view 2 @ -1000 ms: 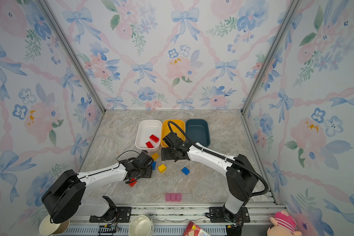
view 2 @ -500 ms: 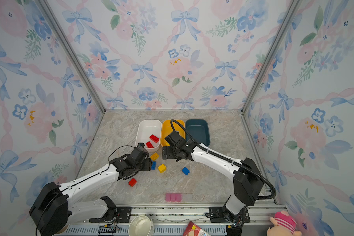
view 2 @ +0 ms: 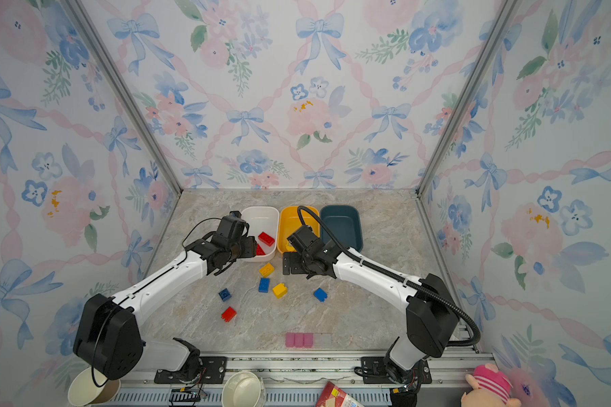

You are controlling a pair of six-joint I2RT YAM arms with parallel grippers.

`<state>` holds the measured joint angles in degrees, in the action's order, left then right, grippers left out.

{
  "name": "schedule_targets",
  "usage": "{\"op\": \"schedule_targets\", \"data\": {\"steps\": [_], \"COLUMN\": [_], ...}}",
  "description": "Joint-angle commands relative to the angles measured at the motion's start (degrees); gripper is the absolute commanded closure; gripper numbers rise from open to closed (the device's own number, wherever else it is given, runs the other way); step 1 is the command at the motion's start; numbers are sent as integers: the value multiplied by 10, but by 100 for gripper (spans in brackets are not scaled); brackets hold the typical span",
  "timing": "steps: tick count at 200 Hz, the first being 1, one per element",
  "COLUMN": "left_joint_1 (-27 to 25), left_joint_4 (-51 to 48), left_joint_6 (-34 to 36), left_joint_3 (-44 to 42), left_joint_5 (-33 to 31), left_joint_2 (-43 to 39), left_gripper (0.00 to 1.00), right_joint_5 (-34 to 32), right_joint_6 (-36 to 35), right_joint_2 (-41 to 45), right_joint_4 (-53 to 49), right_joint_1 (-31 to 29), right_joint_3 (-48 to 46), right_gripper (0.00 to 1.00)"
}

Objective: Sort the legos into containers by color
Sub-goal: 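Lift and carry the red brick with the left gripper over the white tub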

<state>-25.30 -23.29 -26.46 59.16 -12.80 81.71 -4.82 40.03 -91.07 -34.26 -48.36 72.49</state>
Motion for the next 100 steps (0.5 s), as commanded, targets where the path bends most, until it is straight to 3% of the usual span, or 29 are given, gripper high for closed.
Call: {"op": "schedule_targets", "data": {"steps": [1, 100], "left_joint_1": [13, 39], "left_joint_4": [-3, 22], "left_joint_6": [35, 58], "left_joint_3": [31, 118], "left_joint_5": [3, -4], "left_joint_2": [42, 196], "left_gripper": [46, 47], "right_joint_5": [-9, -6], "right_joint_6": [6, 5], "right_joint_2": [18, 25], "right_joint_4": [-13, -15], "right_joint_1": [5, 15], "right_joint_3": [-10, -21], "right_gripper": [3, 2]}}
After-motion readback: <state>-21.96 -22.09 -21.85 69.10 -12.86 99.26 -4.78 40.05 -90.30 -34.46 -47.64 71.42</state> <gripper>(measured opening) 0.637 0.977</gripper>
